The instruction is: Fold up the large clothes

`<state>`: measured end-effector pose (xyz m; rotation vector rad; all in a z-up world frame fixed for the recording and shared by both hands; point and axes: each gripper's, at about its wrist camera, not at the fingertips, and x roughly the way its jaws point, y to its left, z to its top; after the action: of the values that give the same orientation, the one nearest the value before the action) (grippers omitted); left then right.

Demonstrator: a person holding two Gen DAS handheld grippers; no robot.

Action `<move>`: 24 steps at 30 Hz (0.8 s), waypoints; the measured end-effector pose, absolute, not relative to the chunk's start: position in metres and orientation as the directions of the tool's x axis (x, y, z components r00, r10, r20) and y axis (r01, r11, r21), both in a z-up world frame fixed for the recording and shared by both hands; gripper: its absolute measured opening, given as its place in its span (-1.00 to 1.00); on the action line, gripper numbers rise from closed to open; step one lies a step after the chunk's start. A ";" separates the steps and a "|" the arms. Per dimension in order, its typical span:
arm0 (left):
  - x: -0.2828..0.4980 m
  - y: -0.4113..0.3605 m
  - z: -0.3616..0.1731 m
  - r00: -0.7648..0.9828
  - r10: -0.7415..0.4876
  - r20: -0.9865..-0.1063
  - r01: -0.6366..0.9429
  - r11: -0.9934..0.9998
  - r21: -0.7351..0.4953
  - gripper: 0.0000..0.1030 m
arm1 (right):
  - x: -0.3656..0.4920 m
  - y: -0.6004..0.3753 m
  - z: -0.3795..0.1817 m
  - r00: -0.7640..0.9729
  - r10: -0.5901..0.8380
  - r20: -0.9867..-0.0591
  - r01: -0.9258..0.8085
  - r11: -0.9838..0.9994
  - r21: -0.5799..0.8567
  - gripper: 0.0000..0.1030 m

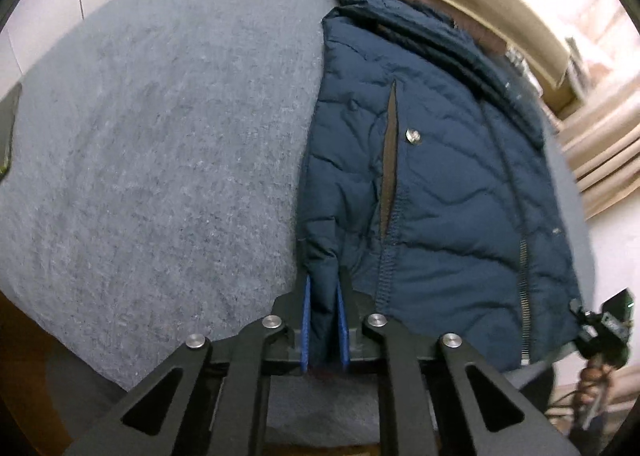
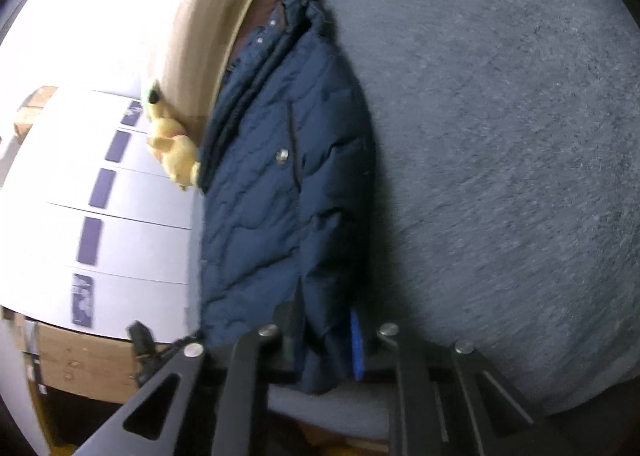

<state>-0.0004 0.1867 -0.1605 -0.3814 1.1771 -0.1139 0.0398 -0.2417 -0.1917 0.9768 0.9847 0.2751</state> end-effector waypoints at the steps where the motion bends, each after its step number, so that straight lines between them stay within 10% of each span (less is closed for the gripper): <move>1: -0.003 0.190 -0.159 0.389 -0.303 -0.870 -0.117 0.920 -0.373 -0.78 | 0.038 -0.242 -0.187 0.566 0.605 -0.560 0.204 0.556 0.806 -0.69; 24: -0.027 0.164 -0.138 0.491 -0.119 -0.863 -0.078 0.981 -0.179 -0.80 | 0.000 -0.232 -0.193 0.571 0.556 -0.604 0.224 0.603 0.766 -0.72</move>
<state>-0.0275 0.1638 -0.1377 -0.2052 1.0589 -0.0245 -0.0003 -0.2319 -0.1935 0.9371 0.9763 0.2330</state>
